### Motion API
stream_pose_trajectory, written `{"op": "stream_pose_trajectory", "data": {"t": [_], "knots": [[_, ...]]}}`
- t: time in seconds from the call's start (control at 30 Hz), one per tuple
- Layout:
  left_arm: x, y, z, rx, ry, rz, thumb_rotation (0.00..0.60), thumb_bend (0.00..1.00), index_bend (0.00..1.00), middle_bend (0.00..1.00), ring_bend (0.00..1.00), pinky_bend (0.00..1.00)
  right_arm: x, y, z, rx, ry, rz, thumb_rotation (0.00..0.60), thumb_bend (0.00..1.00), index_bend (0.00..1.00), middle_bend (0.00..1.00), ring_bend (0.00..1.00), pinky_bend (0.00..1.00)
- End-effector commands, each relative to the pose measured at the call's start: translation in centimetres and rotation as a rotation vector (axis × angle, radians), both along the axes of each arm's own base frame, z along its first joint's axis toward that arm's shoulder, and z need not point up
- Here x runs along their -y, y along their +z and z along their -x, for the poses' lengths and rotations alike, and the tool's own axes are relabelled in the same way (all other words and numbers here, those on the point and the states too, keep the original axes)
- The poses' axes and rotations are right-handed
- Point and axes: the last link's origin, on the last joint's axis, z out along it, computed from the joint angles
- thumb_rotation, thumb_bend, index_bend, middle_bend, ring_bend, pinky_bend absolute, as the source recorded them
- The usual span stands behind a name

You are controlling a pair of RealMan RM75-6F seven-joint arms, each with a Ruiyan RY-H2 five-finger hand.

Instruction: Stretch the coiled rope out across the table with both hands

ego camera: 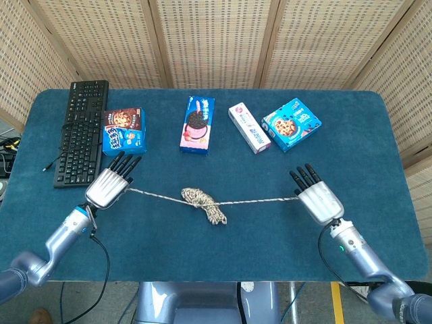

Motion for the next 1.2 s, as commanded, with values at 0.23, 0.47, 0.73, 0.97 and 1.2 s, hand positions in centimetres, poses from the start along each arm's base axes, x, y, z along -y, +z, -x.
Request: {"op": "stream_pose_trajectory", "data": {"t": [0.23, 0.47, 0.73, 0.97, 1.2], "knots": [[0.7, 0.0, 1.5, 0.041, 0.046, -0.006, 0.600, 0.40, 0.67, 0.00, 0.00, 0.00, -0.1, 0.7, 1.0, 0.004, -0.018, 0.018, 0.600, 0.47, 0.65, 0.09, 0.00, 0.00], [0.8, 0.4, 2.0, 0.061, 0.063, -0.018, 0.600, 0.33, 0.59, 0.00, 0.00, 0.00, -0.3, 1.0, 1.4, 0.011, -0.025, 0.030, 0.600, 0.43, 0.61, 0.08, 0.00, 0.00], [2.2, 2.9, 1.1, 0.274, 0.157, -0.006, 0.600, 0.00, 0.00, 0.00, 0.00, 0.00, -1.8, 3.1, -0.4, 0.232, -0.062, 0.124, 0.600, 0.00, 0.00, 0.00, 0.00, 0.00], [5.4, 8.3, 0.2, 0.460, 0.240, -0.107, 0.600, 0.00, 0.00, 0.00, 0.00, 0.00, -5.0, 6.7, -1.9, 0.479, -0.063, 0.192, 0.600, 0.00, 0.00, 0.00, 0.00, 0.00], [10.6, 11.1, 1.6, 0.460, 0.307, -0.170, 0.600, 0.00, 0.00, 0.00, 0.00, 0.00, -8.7, 7.9, -0.2, 0.571, -0.145, 0.204, 0.600, 0.00, 0.00, 0.00, 0.00, 0.00]]}}
